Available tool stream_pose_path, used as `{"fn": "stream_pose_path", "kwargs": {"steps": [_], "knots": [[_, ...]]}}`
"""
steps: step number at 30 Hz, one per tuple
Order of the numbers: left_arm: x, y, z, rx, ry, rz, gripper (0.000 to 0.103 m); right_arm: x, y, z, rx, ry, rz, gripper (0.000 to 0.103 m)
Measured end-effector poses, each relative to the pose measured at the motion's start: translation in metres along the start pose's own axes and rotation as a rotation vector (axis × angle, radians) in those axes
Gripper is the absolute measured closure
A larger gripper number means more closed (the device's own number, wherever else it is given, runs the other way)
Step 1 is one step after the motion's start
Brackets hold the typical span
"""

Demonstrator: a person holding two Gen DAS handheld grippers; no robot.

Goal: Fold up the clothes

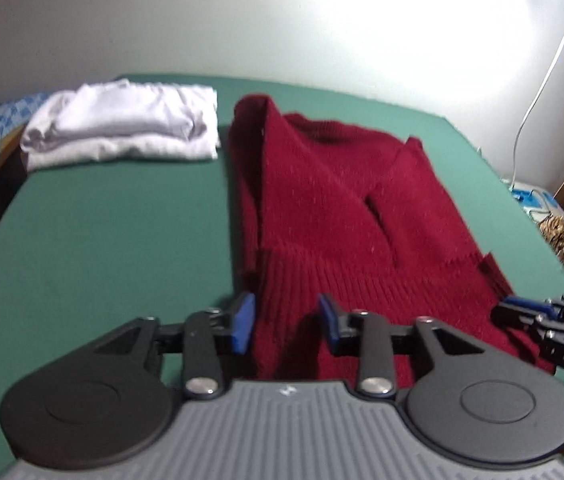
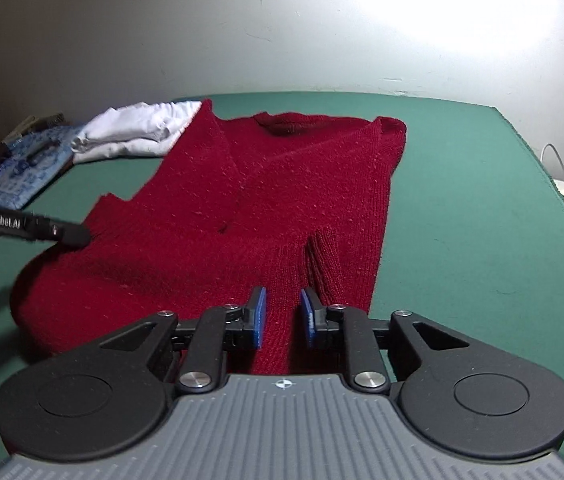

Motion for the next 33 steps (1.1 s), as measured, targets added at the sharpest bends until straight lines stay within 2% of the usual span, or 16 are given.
{"fn": "stream_pose_path", "kwargs": {"steps": [1, 7, 9, 10, 12, 13, 16, 19, 21, 22, 24, 26, 28, 29, 31, 33], "knots": [[0.002, -0.001, 0.002, -0.001, 0.004, -0.002, 0.046, -0.002, 0.000, -0.001, -0.004, -0.003, 0.003, 0.080], [0.001, 0.008, 0.036, 0.009, -0.046, 0.061, 0.047, -0.003, -0.003, -0.001, -0.006, -0.006, 0.025, 0.079], [-0.001, 0.008, 0.046, 0.036, -0.064, 0.070, 0.060, -0.001, -0.004, -0.002, -0.010, -0.002, 0.017, 0.079], [0.000, 0.009, 0.044, 0.029, -0.049, 0.063, 0.071, 0.000, -0.004, -0.003, -0.016, 0.002, 0.015, 0.079], [0.002, 0.014, 0.035, 0.035, -0.003, 0.087, 0.082, 0.001, -0.001, -0.007, -0.026, 0.015, 0.024, 0.079], [0.001, 0.018, 0.033, 0.029, 0.002, 0.107, 0.091, 0.001, 0.001, -0.009, -0.028, 0.021, 0.034, 0.078], [-0.001, 0.031, 0.028, -0.048, -0.012, 0.147, 0.096, 0.002, 0.006, -0.013, -0.033, 0.039, 0.067, 0.078], [0.001, 0.049, 0.013, -0.161, 0.011, 0.183, 0.096, 0.004, 0.009, -0.015, -0.041, 0.053, 0.088, 0.077], [0.004, 0.051, 0.015, -0.195, 0.009, 0.165, 0.092, 0.006, 0.010, -0.016, -0.041, 0.061, 0.091, 0.076], [0.004, 0.046, 0.025, -0.172, -0.013, 0.154, 0.088, 0.006, 0.010, -0.016, -0.040, 0.064, 0.093, 0.076], [0.003, 0.025, 0.051, -0.136, -0.088, 0.091, 0.087, 0.007, 0.009, -0.014, -0.045, 0.065, 0.093, 0.076], [0.006, 0.002, 0.062, -0.214, -0.139, -0.027, 0.073, 0.008, 0.009, -0.013, -0.048, 0.068, 0.093, 0.076], [0.014, -0.011, 0.055, -0.230, -0.136, -0.056, 0.072, 0.010, 0.008, -0.015, -0.044, 0.075, 0.084, 0.075], [0.019, -0.017, 0.051, -0.235, -0.132, -0.068, 0.066, 0.010, 0.008, -0.016, -0.039, 0.079, 0.077, 0.075], [0.028, -0.025, 0.036, -0.169, -0.065, -0.040, 0.063, 0.012, 0.006, -0.018, -0.031, 0.083, 0.059, 0.075], [0.033, -0.028, 0.021, -0.113, -0.020, -0.008, 0.068, 0.013, 0.005, -0.018, -0.032, 0.084, 0.041, 0.076]]}}
Point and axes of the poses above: each gripper's, at about its wrist camera, not at the fingertips, and z roughly the way its jaws point, y to its right, x to its top, the point moved 6 cm from there along z, roughly the way its jaws point, and after that the axes turned 6 degrees about -z, right-handed, at the moved point
